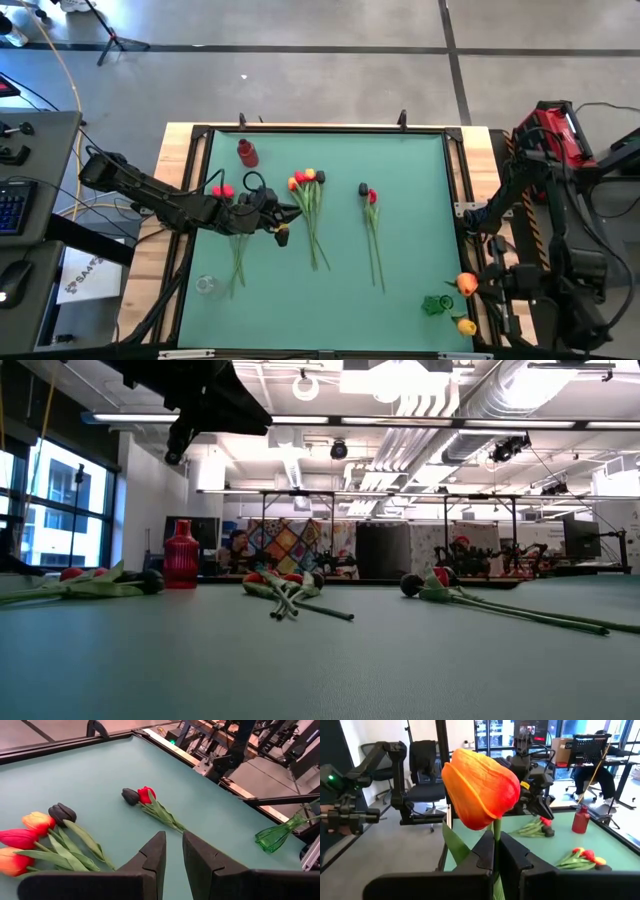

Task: Sort flowers into vase by color
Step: Put the orange flower into the green vase

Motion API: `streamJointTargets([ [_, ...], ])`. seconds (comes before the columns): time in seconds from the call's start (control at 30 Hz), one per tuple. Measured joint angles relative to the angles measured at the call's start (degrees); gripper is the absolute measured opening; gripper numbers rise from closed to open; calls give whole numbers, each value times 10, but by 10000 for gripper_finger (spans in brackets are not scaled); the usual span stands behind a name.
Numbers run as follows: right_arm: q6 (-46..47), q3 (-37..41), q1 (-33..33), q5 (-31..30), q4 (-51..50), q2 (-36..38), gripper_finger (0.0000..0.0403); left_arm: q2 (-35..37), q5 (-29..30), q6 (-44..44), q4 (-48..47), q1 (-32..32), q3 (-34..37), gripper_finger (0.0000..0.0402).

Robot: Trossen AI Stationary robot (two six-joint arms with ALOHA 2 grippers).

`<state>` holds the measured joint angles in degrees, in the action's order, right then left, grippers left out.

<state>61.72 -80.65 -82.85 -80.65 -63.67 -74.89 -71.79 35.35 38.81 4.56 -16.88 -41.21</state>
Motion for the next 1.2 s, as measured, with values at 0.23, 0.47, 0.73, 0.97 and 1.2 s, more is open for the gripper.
streamJointTargets([
  [0.23, 128, 0, -1, 3, -78, -16, 0, 0, -2, 0, 0, 0, 0, 51],
  [0.47, 126, 0, -1, -1, -57, -16, 0, 0, 0, -8, 0, 0, 0, 51],
  [0.73, 66, -18, 0, -29, -48, -3, 0, 0, 5, -10, -1, 0, 0, 51],
  [0.97, 81, -2, 3, -24, -42, -4, 0, 0, 5, -10, -2, 0, 0, 51],
  [1.2, 118, 56, 3, 7, -1, -4, 0, 0, 5, -11, -3, 0, 0, 51],
])
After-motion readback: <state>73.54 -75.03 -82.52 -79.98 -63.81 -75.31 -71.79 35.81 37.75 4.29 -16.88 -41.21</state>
